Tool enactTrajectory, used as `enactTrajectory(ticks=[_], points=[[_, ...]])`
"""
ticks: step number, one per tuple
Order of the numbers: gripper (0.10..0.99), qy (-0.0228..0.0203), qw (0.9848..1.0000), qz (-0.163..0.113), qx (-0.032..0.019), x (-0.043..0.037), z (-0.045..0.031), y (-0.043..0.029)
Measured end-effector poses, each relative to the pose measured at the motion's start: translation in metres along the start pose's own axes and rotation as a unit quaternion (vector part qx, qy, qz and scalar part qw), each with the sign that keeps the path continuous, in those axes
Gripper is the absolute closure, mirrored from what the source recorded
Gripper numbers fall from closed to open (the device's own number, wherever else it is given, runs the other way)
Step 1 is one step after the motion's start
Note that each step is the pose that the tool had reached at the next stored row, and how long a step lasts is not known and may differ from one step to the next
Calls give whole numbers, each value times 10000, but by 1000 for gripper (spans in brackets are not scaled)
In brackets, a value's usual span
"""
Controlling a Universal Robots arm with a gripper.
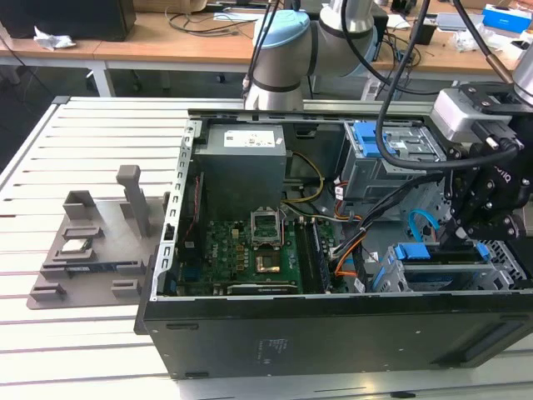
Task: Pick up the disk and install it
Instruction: 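Insert the second disk wire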
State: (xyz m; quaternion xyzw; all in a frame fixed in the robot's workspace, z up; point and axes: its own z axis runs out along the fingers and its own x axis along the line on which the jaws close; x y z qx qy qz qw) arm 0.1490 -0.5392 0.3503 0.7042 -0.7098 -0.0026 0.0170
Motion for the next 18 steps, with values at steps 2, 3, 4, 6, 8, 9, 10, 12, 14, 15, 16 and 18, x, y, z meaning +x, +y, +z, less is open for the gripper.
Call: enactTrajectory(ticks=[2,3,4,6,8,9,10,12,14,15,16,18], points=[[980,1,10000,0,0,-5,5,-13],[980,1,10000,0,0,-6,7,-21],[980,1,10000,0,0,-6,9,-25],[980,2,10000,1,0,-6,14,-30],[980,2,10000,1,0,-7,20,-31],[980,1,10000,0,0,-7,25,-32],[980,2,10000,1,0,-6,29,-32],[980,2,10000,5,0,-6,45,-32],[980,6,10000,8,0,-7,76,-33],[980,6,10000,7,-1,-7,76,-33],[980,5,10000,7,0,-6,77,-33],[980,3,10000,7,0,-7,80,-33]])
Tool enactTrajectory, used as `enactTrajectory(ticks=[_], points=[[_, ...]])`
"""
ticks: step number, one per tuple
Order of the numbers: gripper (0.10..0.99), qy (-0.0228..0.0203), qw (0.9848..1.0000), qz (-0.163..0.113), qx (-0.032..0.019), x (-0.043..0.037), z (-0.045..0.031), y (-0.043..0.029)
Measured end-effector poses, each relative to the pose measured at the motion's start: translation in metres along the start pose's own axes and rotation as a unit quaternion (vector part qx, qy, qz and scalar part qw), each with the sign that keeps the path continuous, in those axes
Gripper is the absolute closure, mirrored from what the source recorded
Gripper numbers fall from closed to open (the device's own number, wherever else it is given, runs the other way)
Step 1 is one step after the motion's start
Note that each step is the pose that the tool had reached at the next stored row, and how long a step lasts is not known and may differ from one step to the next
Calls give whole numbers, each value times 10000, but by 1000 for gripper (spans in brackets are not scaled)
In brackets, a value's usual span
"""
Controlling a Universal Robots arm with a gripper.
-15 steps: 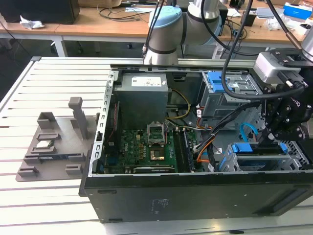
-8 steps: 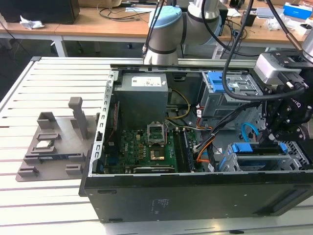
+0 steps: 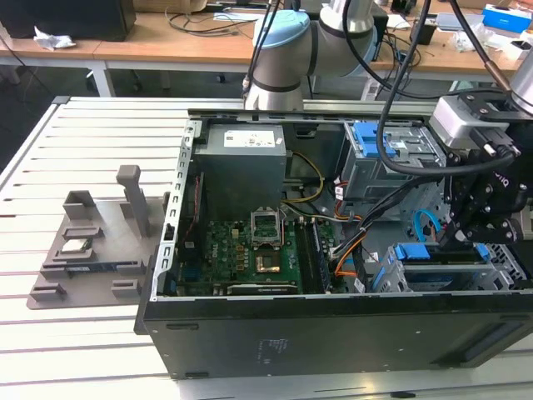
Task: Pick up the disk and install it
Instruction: 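Insert the second disk wire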
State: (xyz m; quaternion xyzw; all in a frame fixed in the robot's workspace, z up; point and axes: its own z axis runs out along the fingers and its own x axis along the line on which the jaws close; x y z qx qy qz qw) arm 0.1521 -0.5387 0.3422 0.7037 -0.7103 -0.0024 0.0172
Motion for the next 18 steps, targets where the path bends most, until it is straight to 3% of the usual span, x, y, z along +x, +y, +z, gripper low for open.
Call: enactTrajectory(ticks=[5,8,13,14,18], points=[[914,-6,10000,0,0,-1,-29,1],[914,-1,10000,0,0,-52,-199,6],[929,0,10000,0,0,-145,-367,12],[984,-1,10000,0,0,-150,-395,13],[984,-2,10000,0,0,-150,-478,15]])
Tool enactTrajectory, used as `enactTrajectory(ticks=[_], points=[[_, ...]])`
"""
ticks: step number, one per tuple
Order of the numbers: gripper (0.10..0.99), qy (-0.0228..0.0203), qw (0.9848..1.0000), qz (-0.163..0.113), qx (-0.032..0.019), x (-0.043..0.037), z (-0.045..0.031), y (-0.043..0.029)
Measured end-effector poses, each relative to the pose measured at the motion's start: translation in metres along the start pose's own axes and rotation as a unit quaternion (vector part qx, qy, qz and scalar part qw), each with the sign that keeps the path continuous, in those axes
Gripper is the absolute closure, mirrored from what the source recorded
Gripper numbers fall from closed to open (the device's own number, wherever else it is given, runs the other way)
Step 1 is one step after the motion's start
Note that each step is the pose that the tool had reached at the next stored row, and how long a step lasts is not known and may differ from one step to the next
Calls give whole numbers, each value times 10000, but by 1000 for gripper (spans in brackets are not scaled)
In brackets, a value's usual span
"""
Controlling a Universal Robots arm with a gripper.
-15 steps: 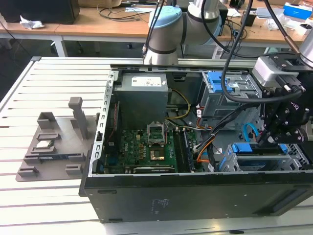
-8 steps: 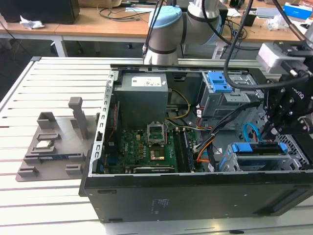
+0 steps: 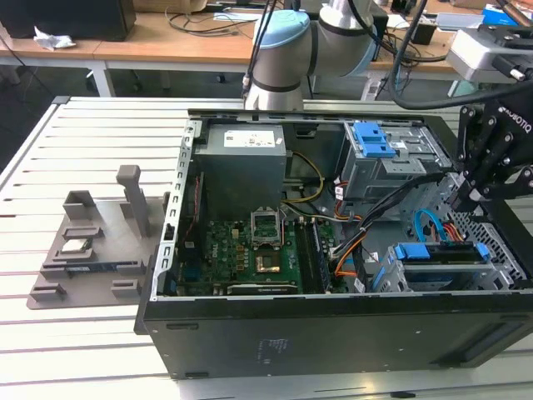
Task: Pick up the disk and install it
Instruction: 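Insert the second disk wire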
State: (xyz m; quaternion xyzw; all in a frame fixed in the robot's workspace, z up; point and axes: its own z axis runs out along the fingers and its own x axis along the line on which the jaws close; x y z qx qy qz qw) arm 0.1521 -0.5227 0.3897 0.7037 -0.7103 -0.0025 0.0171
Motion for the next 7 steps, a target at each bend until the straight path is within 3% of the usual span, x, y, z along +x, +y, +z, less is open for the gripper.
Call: enactTrajectory(ticks=[7], points=[[984,1,10000,0,0,0,-6,0]])
